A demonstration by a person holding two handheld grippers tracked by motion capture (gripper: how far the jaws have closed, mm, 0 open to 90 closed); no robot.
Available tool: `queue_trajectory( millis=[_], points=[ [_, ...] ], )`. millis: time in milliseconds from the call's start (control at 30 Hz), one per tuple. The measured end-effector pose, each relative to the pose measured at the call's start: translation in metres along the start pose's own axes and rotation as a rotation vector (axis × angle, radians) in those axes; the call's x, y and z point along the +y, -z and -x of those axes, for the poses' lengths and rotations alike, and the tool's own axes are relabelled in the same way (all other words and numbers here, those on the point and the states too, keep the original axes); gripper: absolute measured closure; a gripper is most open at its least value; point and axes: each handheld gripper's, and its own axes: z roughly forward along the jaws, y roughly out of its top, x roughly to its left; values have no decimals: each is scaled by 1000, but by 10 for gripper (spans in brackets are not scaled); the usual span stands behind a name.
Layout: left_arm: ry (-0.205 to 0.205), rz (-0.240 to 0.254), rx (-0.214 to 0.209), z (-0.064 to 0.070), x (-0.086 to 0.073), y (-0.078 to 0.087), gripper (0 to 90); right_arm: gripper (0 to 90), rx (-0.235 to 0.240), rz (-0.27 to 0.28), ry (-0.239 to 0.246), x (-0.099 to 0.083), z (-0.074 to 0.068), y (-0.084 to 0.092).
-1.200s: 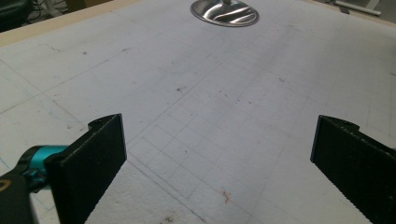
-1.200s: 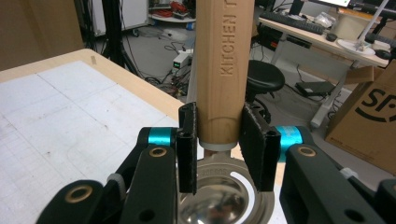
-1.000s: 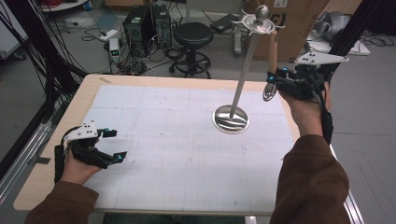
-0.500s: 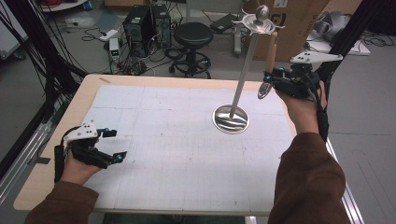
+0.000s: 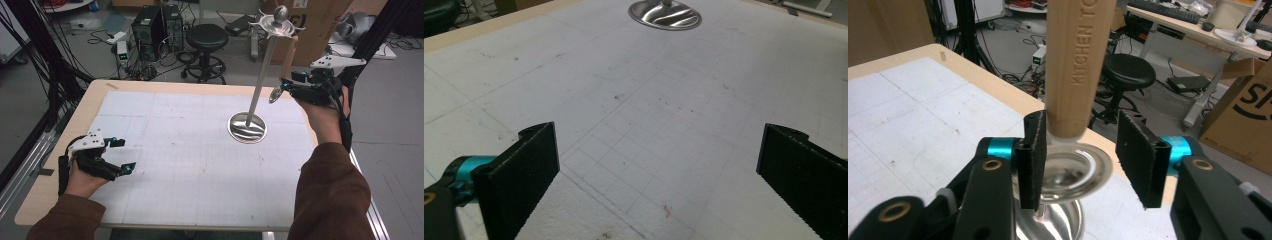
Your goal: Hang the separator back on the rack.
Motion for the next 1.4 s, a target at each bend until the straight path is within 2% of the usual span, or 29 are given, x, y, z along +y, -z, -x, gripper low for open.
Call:
queue_trajectory(
  millis=[167,333,667,1133,1400],
  points=[
    [0,1,0,0,0,0,40,476,7,8,-5,-1,-1,7],
    [-2,-1,0,0,0,0,40,437,10,17,17,-1,-7,18],
    [-4,2,0,0,0,0,40,407,48,45,55,1,-23,33],
    [-5,8,-2,1,1,0,40,359,102,61,90,-11,-41,37],
    [-7,9,-2,0,1,1,40,335,141,66,90,-23,-52,36]
  ],
)
